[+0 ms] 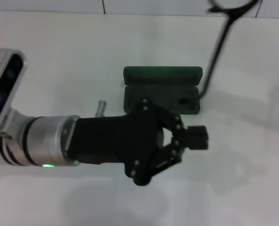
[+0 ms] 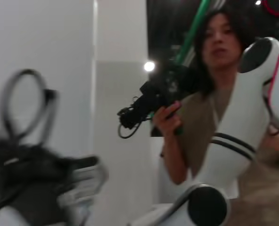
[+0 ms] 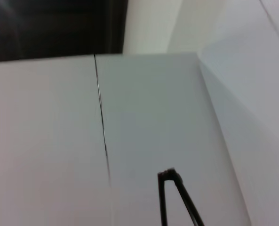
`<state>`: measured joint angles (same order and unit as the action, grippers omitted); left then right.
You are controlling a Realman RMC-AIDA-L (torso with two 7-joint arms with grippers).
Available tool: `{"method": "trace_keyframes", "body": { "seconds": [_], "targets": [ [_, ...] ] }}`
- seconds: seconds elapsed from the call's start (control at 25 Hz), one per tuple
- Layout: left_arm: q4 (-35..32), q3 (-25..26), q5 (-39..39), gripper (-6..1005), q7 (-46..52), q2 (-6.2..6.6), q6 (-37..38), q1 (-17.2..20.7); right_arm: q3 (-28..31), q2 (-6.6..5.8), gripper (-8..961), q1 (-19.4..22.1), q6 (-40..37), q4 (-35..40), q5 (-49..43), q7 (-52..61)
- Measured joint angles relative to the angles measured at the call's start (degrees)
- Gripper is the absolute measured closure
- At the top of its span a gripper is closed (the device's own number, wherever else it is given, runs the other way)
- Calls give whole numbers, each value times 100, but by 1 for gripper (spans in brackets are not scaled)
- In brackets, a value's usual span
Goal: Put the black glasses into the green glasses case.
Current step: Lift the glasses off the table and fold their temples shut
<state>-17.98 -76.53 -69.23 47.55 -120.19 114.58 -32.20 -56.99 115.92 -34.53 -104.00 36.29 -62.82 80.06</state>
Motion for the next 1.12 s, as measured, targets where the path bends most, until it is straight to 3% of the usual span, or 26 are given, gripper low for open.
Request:
{"method": "trace_keyframes", "body": {
  "seconds": [0.08,0.12,0.24,0.44,1.12],
  "targets": [
    [-3,-195,189,968,-6,-10,9,-44,-131,-2,837,-78,138,-94,-4,-100],
    [-5,-268,299,968,-19,-16,13,-49,-654,-2,837,-293,634,-313,-15,-391],
    [19,-366,622,968,-68,-20,10,-38,-1151,2,835,-395,1063,-377,-31,-557],
    [51,-374,1301,968,-62,-21,-27,213,-2024,9,833,-502,1744,-311,-40,-635],
    [445,-342,1757,969,66,7,-647,186,-2825,9,824,-731,2207,-302,-59,-650]
  ]
}}
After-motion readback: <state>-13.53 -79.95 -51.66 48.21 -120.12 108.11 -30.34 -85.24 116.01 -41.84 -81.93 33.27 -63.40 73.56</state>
